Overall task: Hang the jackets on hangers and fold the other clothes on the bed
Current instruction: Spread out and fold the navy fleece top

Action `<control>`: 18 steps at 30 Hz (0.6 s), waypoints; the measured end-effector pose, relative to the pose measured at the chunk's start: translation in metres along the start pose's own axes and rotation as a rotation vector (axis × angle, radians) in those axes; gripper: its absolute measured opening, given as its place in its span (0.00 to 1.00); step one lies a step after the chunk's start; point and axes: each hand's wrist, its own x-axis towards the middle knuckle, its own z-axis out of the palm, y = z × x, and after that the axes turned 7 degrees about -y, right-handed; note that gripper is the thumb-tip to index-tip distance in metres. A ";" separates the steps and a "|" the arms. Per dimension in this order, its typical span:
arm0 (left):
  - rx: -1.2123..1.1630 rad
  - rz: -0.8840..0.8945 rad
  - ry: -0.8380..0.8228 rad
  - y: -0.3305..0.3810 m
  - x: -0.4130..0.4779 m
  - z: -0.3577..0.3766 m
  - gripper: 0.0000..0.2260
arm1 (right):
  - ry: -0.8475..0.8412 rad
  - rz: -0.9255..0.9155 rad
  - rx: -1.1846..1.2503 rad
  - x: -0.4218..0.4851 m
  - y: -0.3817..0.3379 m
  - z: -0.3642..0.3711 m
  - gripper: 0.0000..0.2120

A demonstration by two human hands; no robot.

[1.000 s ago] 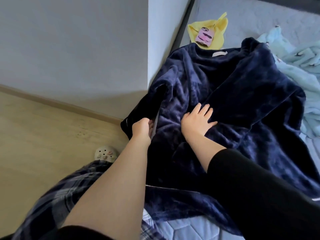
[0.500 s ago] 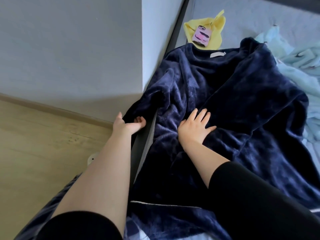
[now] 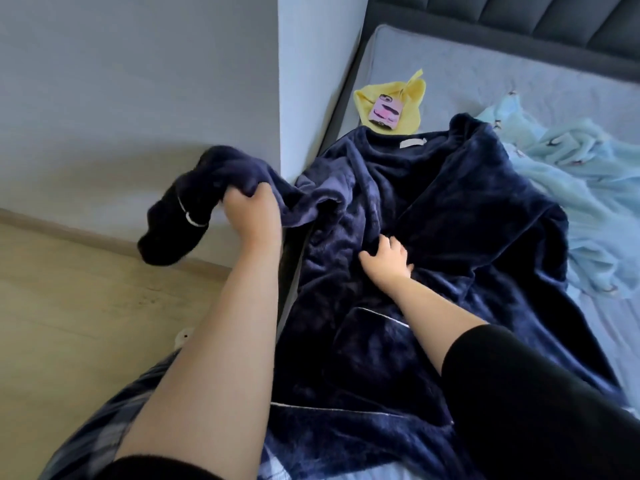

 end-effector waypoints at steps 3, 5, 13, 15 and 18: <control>0.579 0.734 -0.347 -0.002 -0.049 0.014 0.12 | -0.123 -0.044 0.508 -0.022 0.009 -0.049 0.18; 0.956 0.875 -0.706 -0.026 -0.075 0.013 0.18 | -0.202 0.109 1.078 -0.037 0.023 -0.090 0.19; 0.975 0.684 -0.859 -0.076 -0.097 -0.015 0.12 | -0.094 0.134 1.489 -0.056 0.117 -0.155 0.31; 0.760 0.558 -0.680 -0.070 -0.099 -0.012 0.11 | -0.158 0.159 1.261 -0.062 0.112 -0.154 0.28; 0.637 0.166 -0.453 -0.065 -0.098 -0.005 0.13 | -0.243 0.142 0.915 -0.065 0.098 -0.146 0.16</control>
